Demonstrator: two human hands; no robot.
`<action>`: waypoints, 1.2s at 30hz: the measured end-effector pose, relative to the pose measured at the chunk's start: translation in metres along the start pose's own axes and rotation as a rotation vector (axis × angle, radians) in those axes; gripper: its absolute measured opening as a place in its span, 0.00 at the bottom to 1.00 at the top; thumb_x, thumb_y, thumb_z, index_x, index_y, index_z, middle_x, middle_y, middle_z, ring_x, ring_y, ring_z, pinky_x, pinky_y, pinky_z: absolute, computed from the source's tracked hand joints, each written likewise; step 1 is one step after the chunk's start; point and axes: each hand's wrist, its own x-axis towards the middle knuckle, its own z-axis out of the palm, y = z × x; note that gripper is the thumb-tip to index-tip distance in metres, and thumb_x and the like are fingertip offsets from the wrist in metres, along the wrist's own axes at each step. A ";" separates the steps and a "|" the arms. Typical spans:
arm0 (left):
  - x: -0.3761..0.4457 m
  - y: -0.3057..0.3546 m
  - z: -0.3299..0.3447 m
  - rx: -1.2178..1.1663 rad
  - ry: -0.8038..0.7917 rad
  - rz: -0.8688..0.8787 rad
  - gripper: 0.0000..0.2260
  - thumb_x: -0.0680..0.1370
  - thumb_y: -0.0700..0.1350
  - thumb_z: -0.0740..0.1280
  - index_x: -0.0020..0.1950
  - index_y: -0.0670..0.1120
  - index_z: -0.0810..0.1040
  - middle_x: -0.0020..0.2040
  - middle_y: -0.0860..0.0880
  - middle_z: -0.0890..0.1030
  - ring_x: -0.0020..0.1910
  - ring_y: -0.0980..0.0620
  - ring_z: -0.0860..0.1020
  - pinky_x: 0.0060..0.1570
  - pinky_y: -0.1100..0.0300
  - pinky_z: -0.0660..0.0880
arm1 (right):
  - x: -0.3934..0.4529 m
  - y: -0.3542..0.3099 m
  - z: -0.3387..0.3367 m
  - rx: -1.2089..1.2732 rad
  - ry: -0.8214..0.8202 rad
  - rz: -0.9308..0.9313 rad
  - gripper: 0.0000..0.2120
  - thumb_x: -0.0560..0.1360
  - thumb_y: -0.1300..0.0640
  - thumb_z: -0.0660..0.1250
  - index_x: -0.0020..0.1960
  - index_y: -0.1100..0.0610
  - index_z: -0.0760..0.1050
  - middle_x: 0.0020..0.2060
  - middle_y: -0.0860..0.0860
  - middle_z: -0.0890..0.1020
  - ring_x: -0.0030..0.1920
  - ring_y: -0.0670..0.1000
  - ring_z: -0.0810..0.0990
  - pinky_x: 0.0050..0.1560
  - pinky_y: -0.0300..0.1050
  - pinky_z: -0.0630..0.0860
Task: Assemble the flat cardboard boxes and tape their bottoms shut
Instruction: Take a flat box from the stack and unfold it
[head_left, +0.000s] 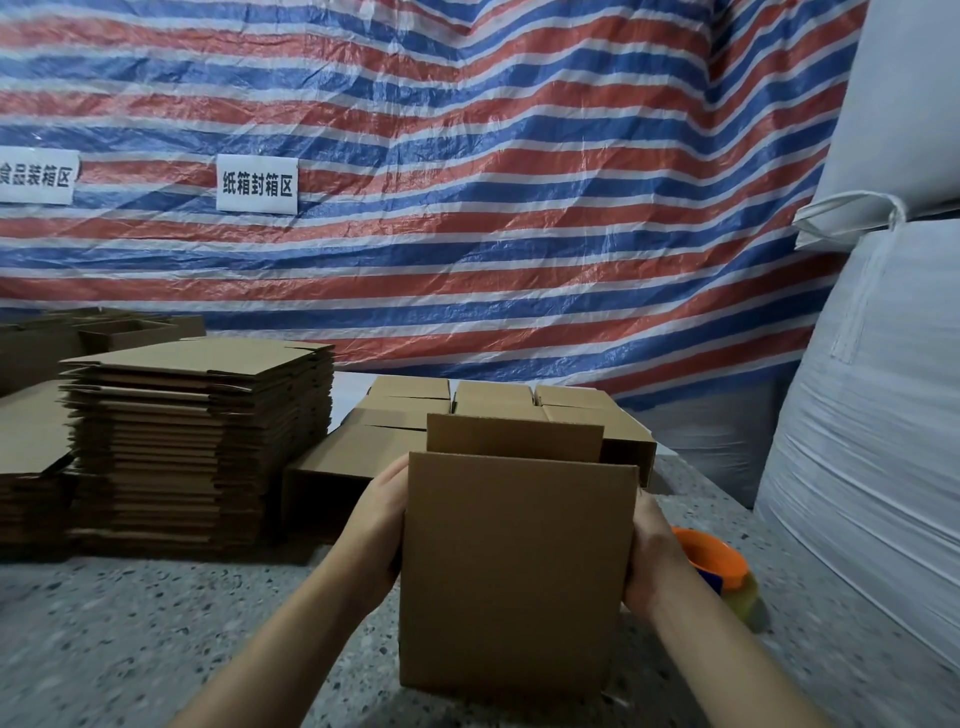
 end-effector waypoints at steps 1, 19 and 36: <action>0.000 -0.001 -0.001 -0.010 -0.001 0.000 0.10 0.78 0.48 0.66 0.40 0.51 0.85 0.37 0.46 0.84 0.33 0.51 0.82 0.31 0.59 0.78 | 0.000 -0.002 0.000 -0.018 -0.004 0.003 0.35 0.85 0.47 0.53 0.24 0.52 0.81 0.25 0.51 0.81 0.24 0.48 0.81 0.23 0.39 0.75; -0.002 0.006 -0.029 0.209 -0.366 0.031 0.42 0.63 0.77 0.66 0.68 0.52 0.75 0.63 0.43 0.79 0.62 0.43 0.78 0.61 0.44 0.75 | 0.008 -0.001 -0.001 -0.022 -0.035 0.008 0.33 0.85 0.48 0.54 0.24 0.52 0.80 0.25 0.50 0.80 0.24 0.48 0.80 0.23 0.38 0.75; 0.008 -0.003 -0.002 -0.043 0.021 -0.084 0.19 0.77 0.41 0.65 0.63 0.60 0.70 0.57 0.45 0.77 0.43 0.46 0.78 0.32 0.56 0.76 | -0.004 0.003 -0.009 -0.033 -0.255 -0.119 0.19 0.71 0.43 0.68 0.56 0.52 0.84 0.53 0.60 0.86 0.49 0.56 0.87 0.41 0.48 0.82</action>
